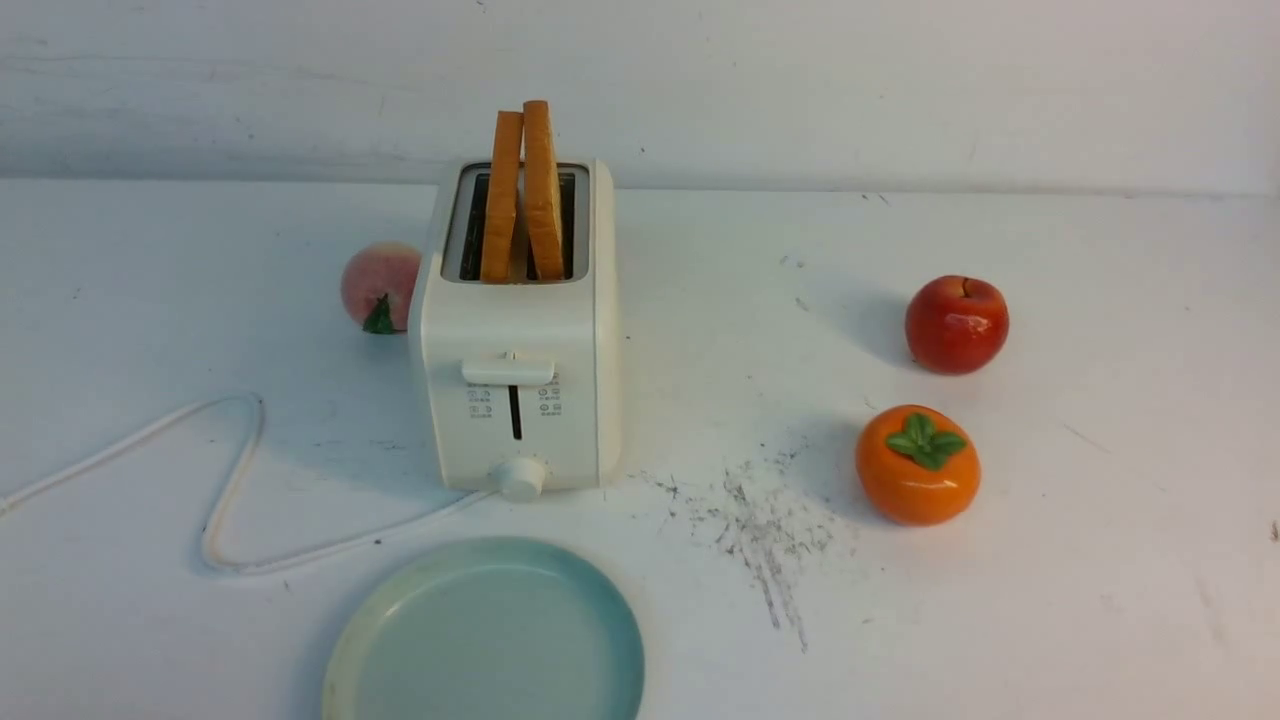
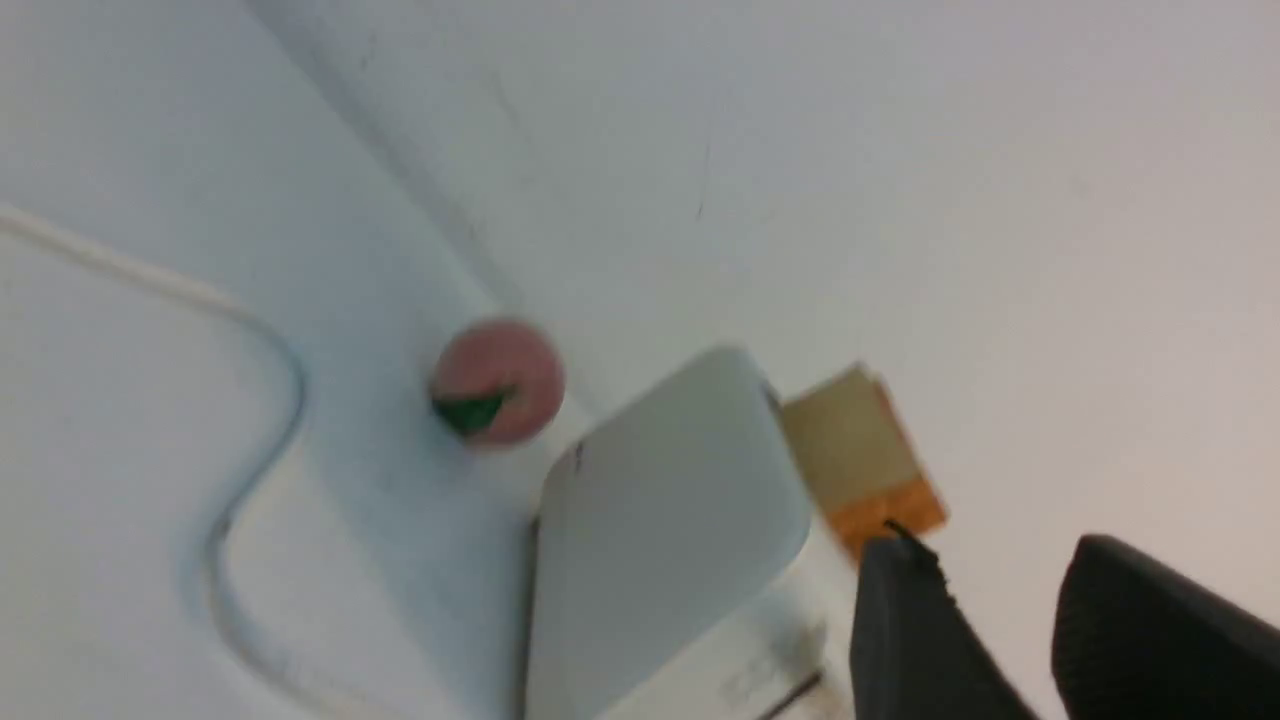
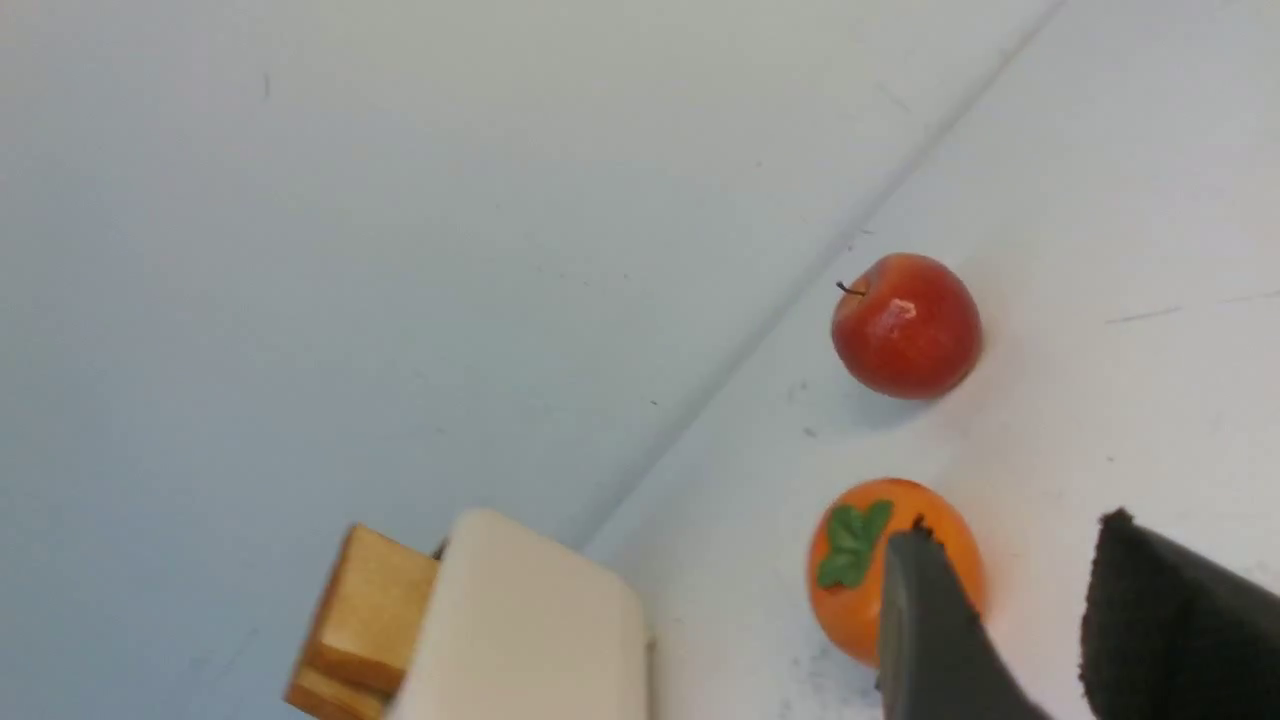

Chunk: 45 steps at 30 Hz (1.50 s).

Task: Take toasted bread from bread machine on white table place on plate.
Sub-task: 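Reach for a toast slice standing in the toaster with the left gripper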

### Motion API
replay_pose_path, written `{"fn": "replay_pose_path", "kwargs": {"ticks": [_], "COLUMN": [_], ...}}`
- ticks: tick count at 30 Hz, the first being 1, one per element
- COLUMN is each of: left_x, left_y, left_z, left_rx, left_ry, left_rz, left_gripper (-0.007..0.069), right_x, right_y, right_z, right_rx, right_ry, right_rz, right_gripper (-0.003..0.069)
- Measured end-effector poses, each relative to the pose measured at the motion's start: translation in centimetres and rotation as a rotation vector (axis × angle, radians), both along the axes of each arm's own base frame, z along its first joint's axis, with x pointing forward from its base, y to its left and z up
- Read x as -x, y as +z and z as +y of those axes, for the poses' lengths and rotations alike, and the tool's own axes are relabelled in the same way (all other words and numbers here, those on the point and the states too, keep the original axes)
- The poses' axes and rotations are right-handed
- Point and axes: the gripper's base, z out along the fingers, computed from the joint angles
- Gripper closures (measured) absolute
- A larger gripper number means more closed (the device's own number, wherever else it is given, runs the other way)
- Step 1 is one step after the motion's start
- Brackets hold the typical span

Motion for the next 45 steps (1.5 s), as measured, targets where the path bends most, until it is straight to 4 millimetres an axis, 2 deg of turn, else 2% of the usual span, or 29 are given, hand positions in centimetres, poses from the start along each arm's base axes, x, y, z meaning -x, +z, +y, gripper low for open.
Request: {"fn": "replay_pose_path", "kwargs": {"ticks": [1,3,4,5,8,10,12,13,14,15,16,19,20,21,24,27,28,31,34,36,39,41,42,43,45], "left_x": [0.0,0.7,1.1,1.6,2.8,2.2,1.1,-0.2,-0.3,-2.3,-3.4,-6.8,-8.1,-8.3,-12.6,-15.4,-15.4,-17.7,-19.7,-20.7,-24.2,-26.0,-26.2,-27.4,-28.9], "left_y": [0.2,2.9,4.2,5.8,10.8,13.1,14.8,15.1,15.3,15.9,15.8,15.3,15.0,14.9,13.7,13.7,13.9,15.0,15.7,15.9,16.2,16.0,16.0,15.7,15.2], "left_z": [0.1,0.6,0.6,0.6,0.0,-0.8,-1.3,-1.8,-1.9,-2.3,-2.4,-2.9,-3.0,-3.0,-3.8,-5.1,-5.1,-7.7,-9.7,-10.1,-10.8,-11.1,-11.2,-11.4,-11.7], "left_rx": [0.009,0.040,0.032,0.016,-0.113,-0.224,-0.302,-0.369,-0.391,-0.470,-0.511,-0.588,-0.612,-0.611,-0.623,-0.619,-0.619,-0.686,-0.727,-0.735,-0.777,-0.791,-0.792,-0.801,-0.807], "left_ry": [0.012,0.057,0.060,0.060,0.026,-0.032,-0.089,-0.146,-0.162,-0.242,-0.292,-0.419,-0.461,-0.467,-0.604,-0.693,-0.692,-0.759,-0.756,-0.737,-0.675,-0.650,-0.648,-0.631,-0.613], "left_rz": [-0.019,-0.152,-0.194,-0.245,-0.297,-0.192,-0.056,0.105,0.143,0.362,0.489,0.758,0.823,0.836,0.961,0.932,0.921,0.816,0.760,0.751,0.707,0.688,0.687,0.676,0.663], "left_gripper": [0.0440,0.0541,0.0582,0.0616,0.0638,0.0638,0.0638,0.0638,0.0638,0.0638,0.0638,0.0638,0.0638,0.0638,0.0638,0.0638,0.0638,0.0638,0.0638,0.0638,0.0638,0.0638,0.0638,0.0636,0.0611], "right_x": [0.0,1.0,1.2,1.7,2.1,1.3,0.1,-0.6,-0.8,-2.5,-3.4,-5.5,-5.9,-6.0,-6.9,-7.0,-7.0,-7.0,-7.1,-7.1,-7.2,-7.2,-7.2,-7.3,-7.3], "right_y": [0.0,4.0,5.0,6.8,11.3,13.4,14.3,14.8,14.8,14.5,14.0,12.3,11.8,11.7,10.9,10.8,10.8,10.8,10.9,10.9,10.9,10.7,10.7,10.6,10.5], "right_z": [0.0,0.4,0.6,0.8,1.5,2.0,2.4,2.7,2.7,2.9,3.0,3.2,3.3,3.3,3.4,3.4,3.4,3.4,3.3,3.3,3.3,3.4,3.4,3.4,3.5], "right_rx": [-0.002,0.066,0.108,0.159,0.359,0.464,0.527,0.572,0.583,0.634,0.653,0.663,0.659,0.657,0.646,0.646,0.646,0.646,0.646,0.646,0.639,0.626,0.625,0.617,0.610], "right_ry": [0.003,0.043,0.057,0.071,0.135,0.204,0.268,0.322,0.330,0.413,0.457,0.571,0.608,0.613,0.664,0.664,0.664,0.662,0.656,0.654,0.649,0.648,0.649,0.651,0.652], "right_rz": [0.002,-0.086,-0.099,-0.130,-0.127,-0.062,0.021,0.083,0.098,0.229,0.304,0.493,0.542,0.550,0.626,0.628,0.628,0.626,0.621,0.619,0.611,0.608,0.607,0.607,0.607], "right_gripper": [0.0424,0.0454,0.0468,0.0489,0.0564,0.0614,0.0644,0.0659,0.0661,0.0666,0.0666,0.0666,0.0666,0.0666,0.0666,0.0664,0.0664,0.0662,0.0660,0.0659,0.0657,0.0655,0.0655,0.0654,0.0653]}}
